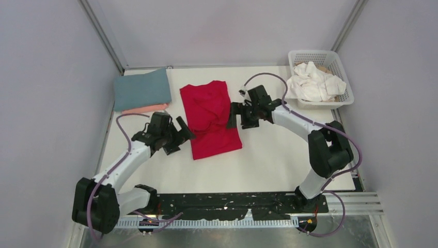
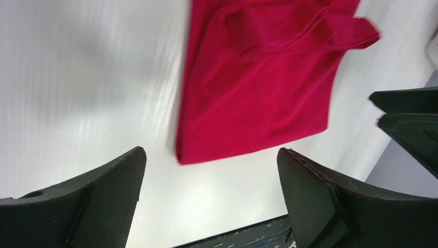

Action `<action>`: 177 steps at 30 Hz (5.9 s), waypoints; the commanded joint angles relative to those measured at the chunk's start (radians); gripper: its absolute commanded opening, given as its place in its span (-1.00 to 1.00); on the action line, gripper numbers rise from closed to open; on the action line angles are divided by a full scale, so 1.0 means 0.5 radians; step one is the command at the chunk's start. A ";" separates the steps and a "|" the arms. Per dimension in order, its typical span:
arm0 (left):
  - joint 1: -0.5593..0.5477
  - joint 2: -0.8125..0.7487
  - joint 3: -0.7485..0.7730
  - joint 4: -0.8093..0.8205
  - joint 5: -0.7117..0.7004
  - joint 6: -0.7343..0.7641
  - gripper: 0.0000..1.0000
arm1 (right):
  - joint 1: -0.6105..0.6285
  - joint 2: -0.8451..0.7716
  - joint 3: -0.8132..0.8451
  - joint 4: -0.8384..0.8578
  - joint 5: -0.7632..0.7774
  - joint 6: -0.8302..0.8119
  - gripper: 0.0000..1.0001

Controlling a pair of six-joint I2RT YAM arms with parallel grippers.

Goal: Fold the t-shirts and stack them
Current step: Fold the folded rectangular tshirt in 1/3 of the way, then grab one side of the 2/3 rectangular tshirt with both arms, then fold the long partially folded tshirt into a neat square, then put the neatly folded tshirt into the corner of the board with the left arm

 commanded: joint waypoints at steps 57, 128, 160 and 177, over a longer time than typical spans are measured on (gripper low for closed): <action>-0.250 0.118 -0.539 0.421 -0.056 -0.343 0.04 | 0.147 -0.227 -0.697 0.397 0.189 0.567 0.57; 0.227 0.532 0.676 0.064 0.299 0.239 -1.00 | -0.181 0.030 0.487 -0.039 -0.114 0.237 -0.89; 0.270 0.915 0.567 0.023 0.384 0.386 0.96 | -0.052 -0.200 -0.263 0.661 -0.627 0.418 0.90; -0.127 1.429 0.837 -0.097 0.091 0.150 -0.24 | -0.453 -0.713 -0.511 0.376 -0.278 0.220 0.90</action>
